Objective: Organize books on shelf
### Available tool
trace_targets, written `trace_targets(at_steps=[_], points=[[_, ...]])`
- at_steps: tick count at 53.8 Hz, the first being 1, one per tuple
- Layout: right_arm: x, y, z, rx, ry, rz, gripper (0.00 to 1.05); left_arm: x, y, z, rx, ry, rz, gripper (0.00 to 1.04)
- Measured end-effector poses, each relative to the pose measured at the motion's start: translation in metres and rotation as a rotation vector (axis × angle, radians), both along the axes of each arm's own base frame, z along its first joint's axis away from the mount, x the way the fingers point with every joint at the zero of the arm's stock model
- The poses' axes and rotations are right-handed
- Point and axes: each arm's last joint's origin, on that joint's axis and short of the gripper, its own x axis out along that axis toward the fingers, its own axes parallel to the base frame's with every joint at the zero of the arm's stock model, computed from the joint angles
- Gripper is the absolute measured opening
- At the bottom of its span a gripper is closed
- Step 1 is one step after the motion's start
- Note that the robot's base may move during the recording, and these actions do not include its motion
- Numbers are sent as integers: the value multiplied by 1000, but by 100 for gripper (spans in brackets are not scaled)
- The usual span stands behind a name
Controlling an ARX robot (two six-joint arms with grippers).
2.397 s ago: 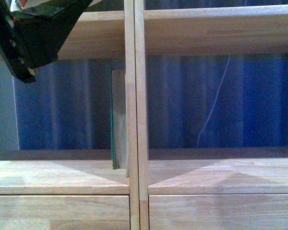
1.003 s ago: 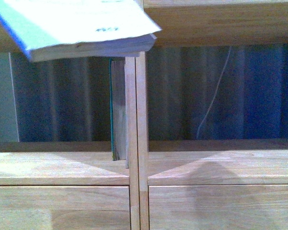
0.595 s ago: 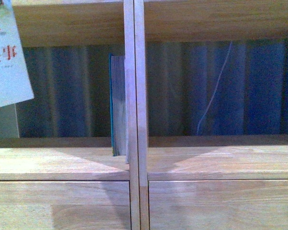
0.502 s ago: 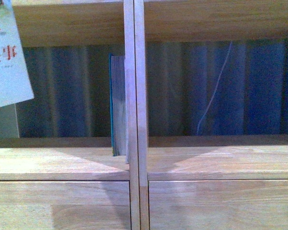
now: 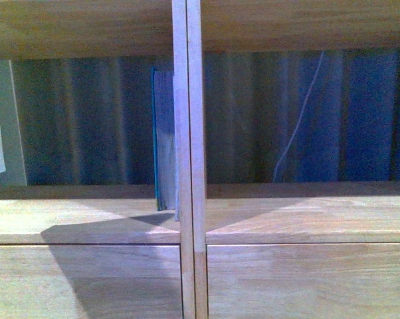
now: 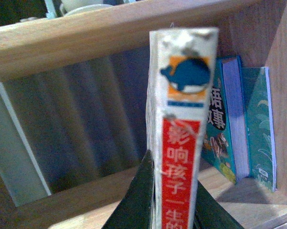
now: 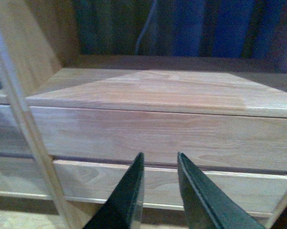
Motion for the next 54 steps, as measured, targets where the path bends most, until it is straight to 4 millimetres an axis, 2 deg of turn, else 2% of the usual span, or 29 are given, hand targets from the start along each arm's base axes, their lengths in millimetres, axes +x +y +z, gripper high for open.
trace_targets(at_steps=[1,5,7,17,29,46,54], points=[[-1,1,-3,0,-1,6,15,4,-3,-1,4,-3,2,7],[-4,1,-9,1,-2,0,5,17,-13,-2,19,-18,9,7],[-5,1,-12,-1,0,0,3,23,-17,-3,18,-18,14,7],[-11,1,-24,1,-3,1,3,58,-34,-6,17,-18,46,7],[-17,1,-34,1,-8,1,3,95,-51,-22,-14,27,72,7],[-23,1,-44,1,-10,1,3,131,-84,-31,-35,60,59,7],[-25,1,-48,1,-8,0,3,147,-92,-35,-48,85,101,7]])
